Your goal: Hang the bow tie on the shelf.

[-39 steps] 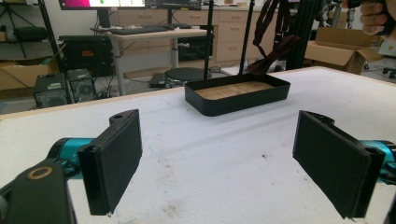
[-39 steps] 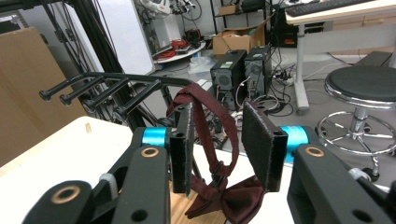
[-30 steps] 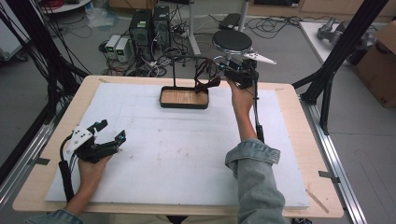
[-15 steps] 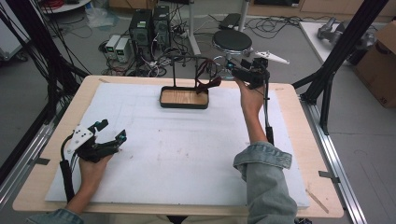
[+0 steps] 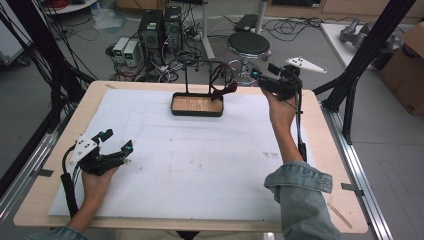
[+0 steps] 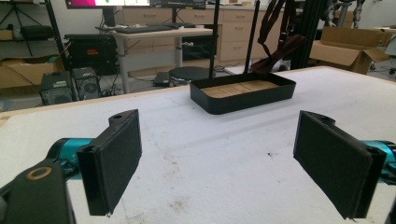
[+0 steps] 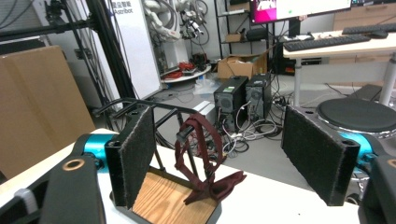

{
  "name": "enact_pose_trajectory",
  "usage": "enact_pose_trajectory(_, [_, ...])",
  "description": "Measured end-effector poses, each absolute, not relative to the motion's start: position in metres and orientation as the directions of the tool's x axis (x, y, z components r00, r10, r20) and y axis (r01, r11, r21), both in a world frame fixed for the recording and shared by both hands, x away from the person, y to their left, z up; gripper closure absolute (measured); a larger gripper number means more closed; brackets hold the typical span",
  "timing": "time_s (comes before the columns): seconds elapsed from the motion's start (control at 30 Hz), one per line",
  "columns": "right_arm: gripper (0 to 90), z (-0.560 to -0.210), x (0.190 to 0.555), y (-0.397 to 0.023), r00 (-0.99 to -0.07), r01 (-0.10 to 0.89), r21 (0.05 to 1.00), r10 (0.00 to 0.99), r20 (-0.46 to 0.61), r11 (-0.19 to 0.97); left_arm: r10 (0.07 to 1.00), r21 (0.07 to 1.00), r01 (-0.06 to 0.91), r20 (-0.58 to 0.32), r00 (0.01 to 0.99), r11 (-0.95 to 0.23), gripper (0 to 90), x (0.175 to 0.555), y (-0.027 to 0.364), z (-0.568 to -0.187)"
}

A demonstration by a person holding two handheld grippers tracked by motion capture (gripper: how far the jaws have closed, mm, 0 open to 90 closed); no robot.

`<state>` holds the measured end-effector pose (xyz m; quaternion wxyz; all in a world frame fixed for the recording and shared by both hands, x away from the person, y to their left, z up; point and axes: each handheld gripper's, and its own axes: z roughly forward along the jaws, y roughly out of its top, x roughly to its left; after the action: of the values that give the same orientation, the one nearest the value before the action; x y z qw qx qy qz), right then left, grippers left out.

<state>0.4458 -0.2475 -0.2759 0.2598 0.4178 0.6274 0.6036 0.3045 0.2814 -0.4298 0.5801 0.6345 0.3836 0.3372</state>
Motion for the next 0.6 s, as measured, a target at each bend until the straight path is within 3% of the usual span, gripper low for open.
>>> enact_pose_trajectory(0.6, [12.4,-0.298,0.379,-0.273,-0.532,0.128,0.991,0.841,0.102,-0.039,0.879,0.994,0.099,-0.013,0.476,-0.039,15.9,0.307,0.279,-0.431])
